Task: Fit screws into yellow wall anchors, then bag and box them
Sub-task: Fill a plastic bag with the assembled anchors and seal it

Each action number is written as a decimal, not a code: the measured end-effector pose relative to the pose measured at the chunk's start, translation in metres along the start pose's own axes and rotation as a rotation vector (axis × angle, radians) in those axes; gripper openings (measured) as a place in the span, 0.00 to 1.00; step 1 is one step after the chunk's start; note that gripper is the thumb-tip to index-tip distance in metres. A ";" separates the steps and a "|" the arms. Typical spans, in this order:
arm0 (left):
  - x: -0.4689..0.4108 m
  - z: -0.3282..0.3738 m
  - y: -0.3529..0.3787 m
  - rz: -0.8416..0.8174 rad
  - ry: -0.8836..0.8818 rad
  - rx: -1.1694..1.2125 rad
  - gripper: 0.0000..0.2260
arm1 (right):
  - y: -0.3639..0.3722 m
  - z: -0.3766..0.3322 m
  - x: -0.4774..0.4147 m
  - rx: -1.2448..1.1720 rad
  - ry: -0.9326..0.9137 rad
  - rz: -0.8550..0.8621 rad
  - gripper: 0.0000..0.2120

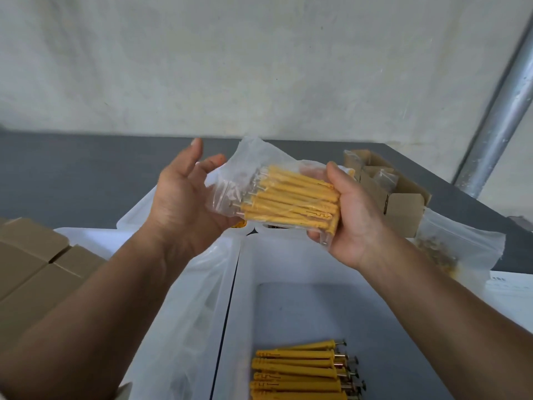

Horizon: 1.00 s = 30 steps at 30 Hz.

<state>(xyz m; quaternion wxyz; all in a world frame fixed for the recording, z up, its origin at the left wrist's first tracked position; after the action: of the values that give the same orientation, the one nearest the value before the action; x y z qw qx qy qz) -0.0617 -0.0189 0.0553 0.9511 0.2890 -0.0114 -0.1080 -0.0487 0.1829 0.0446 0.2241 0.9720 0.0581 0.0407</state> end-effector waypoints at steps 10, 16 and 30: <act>-0.001 -0.002 0.004 -0.196 -0.026 -0.492 0.14 | -0.006 0.002 -0.003 0.096 0.044 0.029 0.22; 0.010 -0.010 0.004 -0.393 -0.231 -0.570 0.17 | -0.008 0.002 -0.003 0.171 0.081 0.077 0.21; 0.005 -0.022 0.013 -0.329 -0.204 -0.379 0.15 | 0.000 -0.010 0.001 0.231 0.055 0.065 0.19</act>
<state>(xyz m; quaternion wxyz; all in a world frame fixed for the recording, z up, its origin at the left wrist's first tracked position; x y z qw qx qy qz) -0.0519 0.0026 0.0436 0.9518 0.0913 -0.0397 -0.2900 -0.0488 0.1872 0.0542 0.1076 0.9912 0.0370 0.0675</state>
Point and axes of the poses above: each hand's wrist, its own x-axis away from the middle knuckle, its own y-axis out of the palm, z = x × y, the point moved 2 cm from there along -x, towards the middle knuckle, and after that the axes turned 2 degrees about -z, right-handed, at the moved point
